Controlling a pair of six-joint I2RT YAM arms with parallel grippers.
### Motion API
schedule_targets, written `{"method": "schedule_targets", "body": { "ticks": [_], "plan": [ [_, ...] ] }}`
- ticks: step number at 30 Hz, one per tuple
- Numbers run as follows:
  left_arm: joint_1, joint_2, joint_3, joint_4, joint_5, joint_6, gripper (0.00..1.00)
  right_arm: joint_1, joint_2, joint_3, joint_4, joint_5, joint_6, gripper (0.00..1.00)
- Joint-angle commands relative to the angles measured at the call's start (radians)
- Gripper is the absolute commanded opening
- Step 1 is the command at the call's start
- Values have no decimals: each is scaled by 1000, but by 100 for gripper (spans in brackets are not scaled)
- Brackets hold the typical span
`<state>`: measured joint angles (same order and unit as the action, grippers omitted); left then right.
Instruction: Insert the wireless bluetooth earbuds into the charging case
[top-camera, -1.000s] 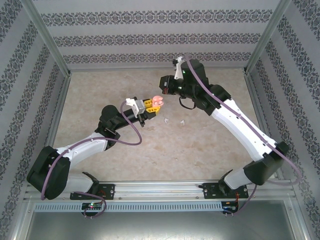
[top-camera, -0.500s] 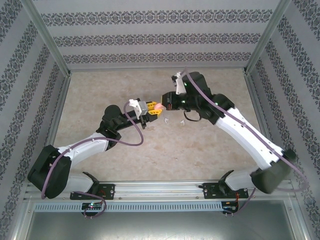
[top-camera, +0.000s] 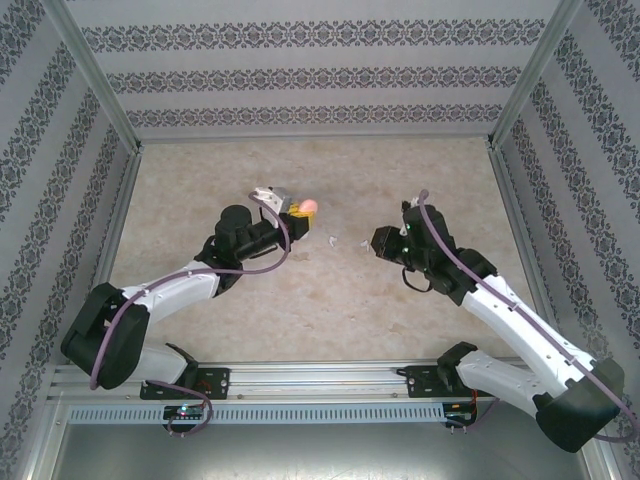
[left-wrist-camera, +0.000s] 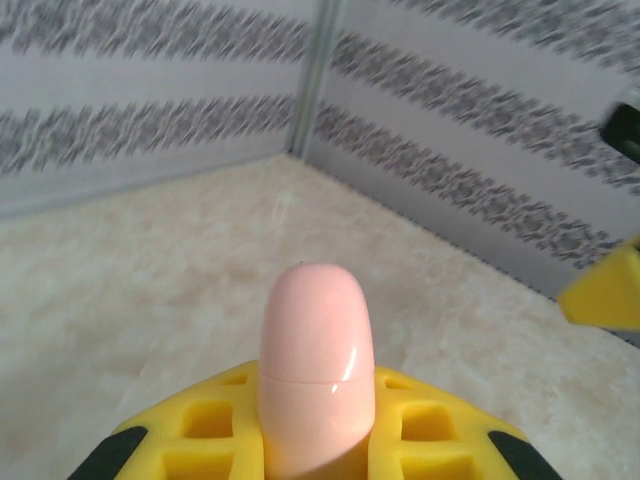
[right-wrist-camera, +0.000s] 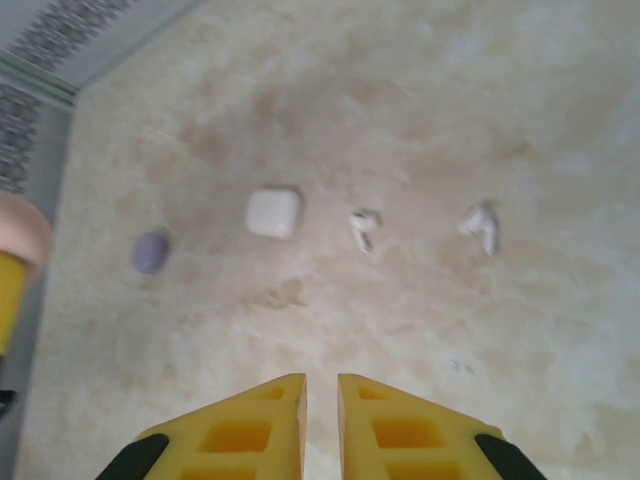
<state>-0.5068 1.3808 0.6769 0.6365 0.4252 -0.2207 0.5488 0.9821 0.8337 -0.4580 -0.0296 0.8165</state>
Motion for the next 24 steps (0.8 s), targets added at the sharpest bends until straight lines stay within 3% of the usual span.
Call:
{"method": "schedule_targets", "body": {
  "ticks": [1,8,11,15,24],
  "plan": [
    [25,6,-3,-148,-81,-56,0,32,-32,-56,66,44,55,17],
    [118,19,27,-388,-161,-156,0,71,19,-66,102,56,54,18],
    [195,64,96,-550,-122,-208,0,76,55,-47,111,58,45,18],
    [279,178,210,-697,19,-205,0,87,114,-13,127,63,34,18],
    [317,345,331,-806,102,-196,0,127,256,80,134,69,21,22]
  ]
}}
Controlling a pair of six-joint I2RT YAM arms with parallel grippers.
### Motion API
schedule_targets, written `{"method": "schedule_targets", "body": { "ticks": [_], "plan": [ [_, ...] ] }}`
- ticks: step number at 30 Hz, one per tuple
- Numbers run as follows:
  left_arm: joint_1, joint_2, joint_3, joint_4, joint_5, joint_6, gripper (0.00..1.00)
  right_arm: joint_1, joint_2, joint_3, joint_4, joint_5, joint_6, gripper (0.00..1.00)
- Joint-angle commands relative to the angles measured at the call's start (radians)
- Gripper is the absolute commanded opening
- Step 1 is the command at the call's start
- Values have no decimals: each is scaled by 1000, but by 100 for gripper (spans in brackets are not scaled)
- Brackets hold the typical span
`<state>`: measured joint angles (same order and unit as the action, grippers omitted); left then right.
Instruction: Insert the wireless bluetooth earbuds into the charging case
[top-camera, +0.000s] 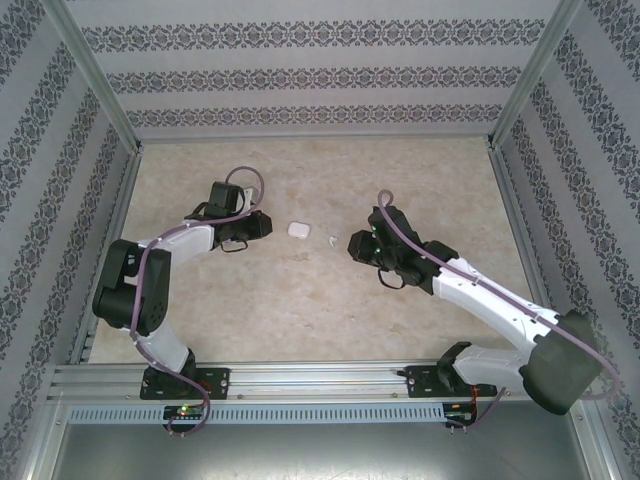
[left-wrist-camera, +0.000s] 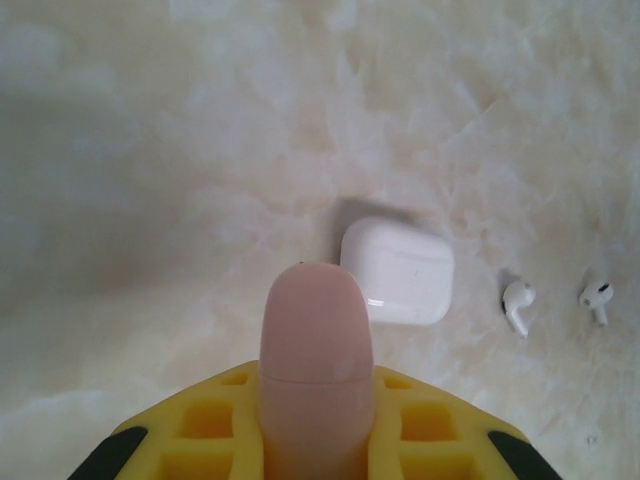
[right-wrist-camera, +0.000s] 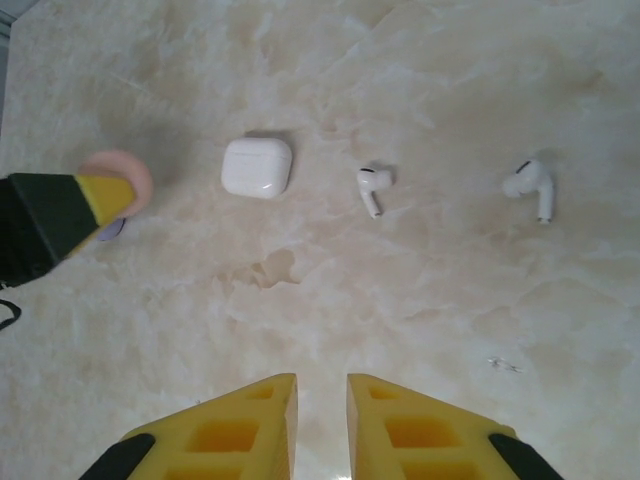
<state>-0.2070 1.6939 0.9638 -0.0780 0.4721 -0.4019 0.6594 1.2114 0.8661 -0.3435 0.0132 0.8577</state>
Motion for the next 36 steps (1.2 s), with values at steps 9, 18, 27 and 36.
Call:
{"method": "schedule_targets", "body": {
  "ticks": [9,18,27,36],
  "plan": [
    [32,121,72,-120,22,-25,6,54,129,164,-5,34,-42,39],
    [32,138,111,-215,-80,20,32,71,205,247,-24,34,-58,53],
    [35,90,127,-265,-148,45,47,82,280,322,-63,74,-56,67],
    [35,-33,186,-326,-172,67,52,86,418,428,-154,165,-7,70]
  ]
}}
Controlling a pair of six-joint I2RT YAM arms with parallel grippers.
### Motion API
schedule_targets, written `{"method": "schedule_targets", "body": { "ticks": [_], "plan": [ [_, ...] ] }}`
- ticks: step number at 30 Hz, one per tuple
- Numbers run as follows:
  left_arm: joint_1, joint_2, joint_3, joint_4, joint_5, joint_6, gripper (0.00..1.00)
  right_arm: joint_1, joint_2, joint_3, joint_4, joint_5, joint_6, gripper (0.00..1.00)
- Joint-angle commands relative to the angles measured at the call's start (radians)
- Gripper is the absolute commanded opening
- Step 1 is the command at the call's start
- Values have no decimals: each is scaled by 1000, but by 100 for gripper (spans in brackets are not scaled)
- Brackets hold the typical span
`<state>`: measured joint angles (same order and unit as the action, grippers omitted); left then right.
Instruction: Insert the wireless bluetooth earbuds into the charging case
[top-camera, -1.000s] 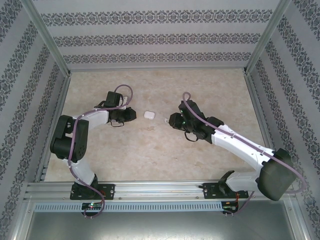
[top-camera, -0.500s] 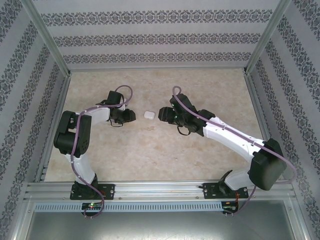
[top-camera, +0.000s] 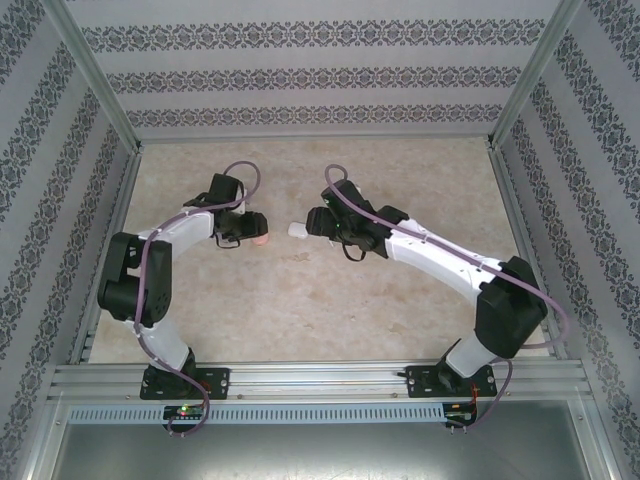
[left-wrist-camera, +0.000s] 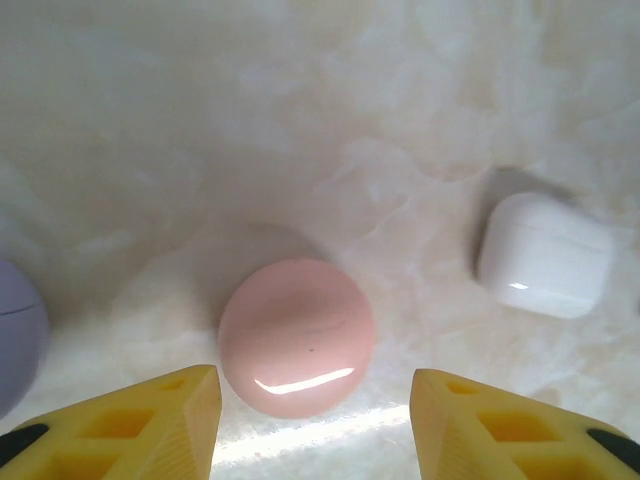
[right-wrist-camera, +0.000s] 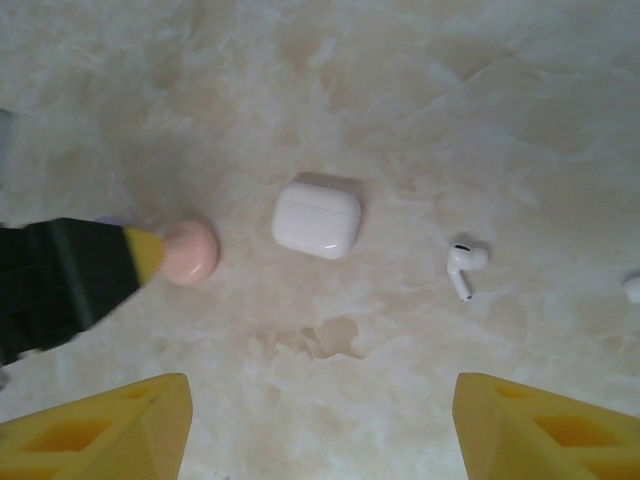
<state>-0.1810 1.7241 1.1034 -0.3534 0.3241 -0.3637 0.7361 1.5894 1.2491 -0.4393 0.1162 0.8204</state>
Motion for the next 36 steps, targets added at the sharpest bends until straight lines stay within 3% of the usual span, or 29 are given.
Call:
{"method": "schedule_targets", "body": {
  "ticks": [1,11,18,30,36],
  "plan": [
    [10,-83,54,-57,-26,30,52,11,64,60,-68,66,40,70],
    [31,-375,-9,11,-133,-13,56,26,370,353,-241,66,97,70],
    [55,-549,-87,79,-212,-65,64,37,590,630,-421,98,98,73],
    [61,-615,-130,153,-221,-132,72,42,869,1021,-631,119,135,75],
    [64,-627,-148,164,-236,-130,74,39,956,1130,-705,142,180,76]
  ]
}}
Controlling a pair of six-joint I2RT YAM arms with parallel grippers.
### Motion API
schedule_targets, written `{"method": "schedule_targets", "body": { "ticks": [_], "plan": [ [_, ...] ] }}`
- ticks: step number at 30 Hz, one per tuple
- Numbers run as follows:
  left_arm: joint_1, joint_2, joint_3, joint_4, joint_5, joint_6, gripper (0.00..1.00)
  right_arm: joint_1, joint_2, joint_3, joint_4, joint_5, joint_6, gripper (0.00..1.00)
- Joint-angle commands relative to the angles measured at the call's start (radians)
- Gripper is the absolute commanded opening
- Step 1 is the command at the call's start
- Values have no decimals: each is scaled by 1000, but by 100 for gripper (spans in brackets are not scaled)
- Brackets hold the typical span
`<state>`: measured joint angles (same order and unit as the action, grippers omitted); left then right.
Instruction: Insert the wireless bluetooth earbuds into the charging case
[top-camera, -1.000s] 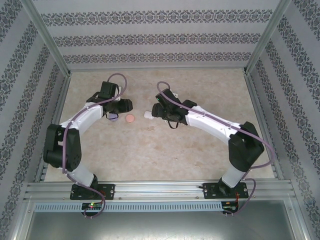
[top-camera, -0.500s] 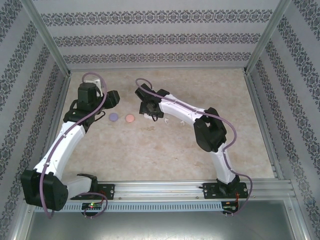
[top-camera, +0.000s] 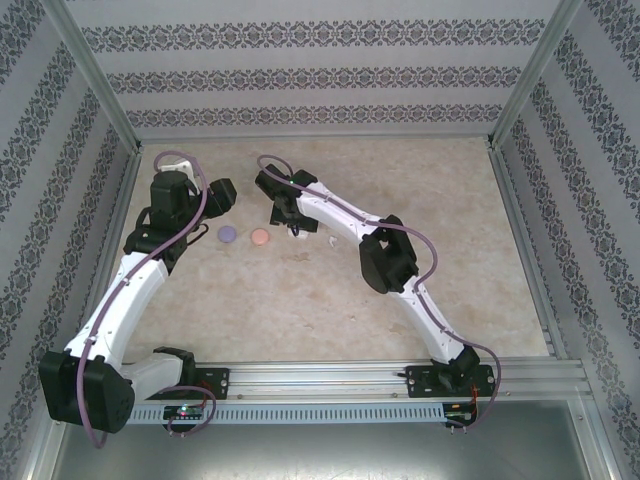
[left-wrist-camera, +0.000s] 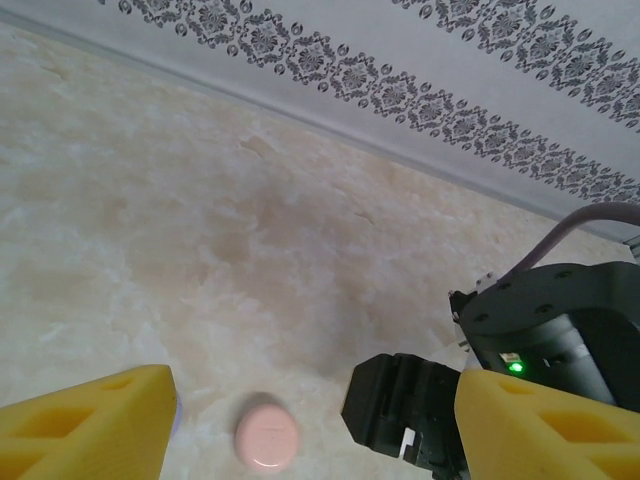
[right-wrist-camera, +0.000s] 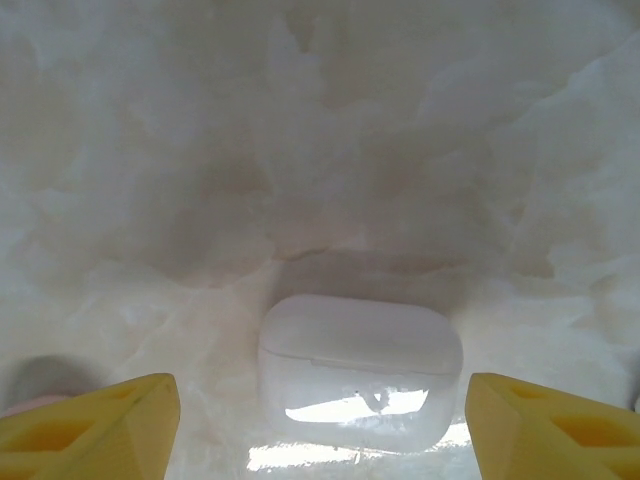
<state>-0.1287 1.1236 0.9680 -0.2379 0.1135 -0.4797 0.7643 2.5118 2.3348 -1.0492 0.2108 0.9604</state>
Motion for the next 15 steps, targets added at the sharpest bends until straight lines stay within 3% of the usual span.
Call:
{"method": "schedule_targets", "body": {
  "ticks": [1,15],
  "plan": [
    [11,-30,-15,48,-29,-13,74,11,38,44,-97,51,46,76],
    [12,-38,-21,57,-32,-6,79,-4,94,47,-39,-8,58,72]
  ]
}}
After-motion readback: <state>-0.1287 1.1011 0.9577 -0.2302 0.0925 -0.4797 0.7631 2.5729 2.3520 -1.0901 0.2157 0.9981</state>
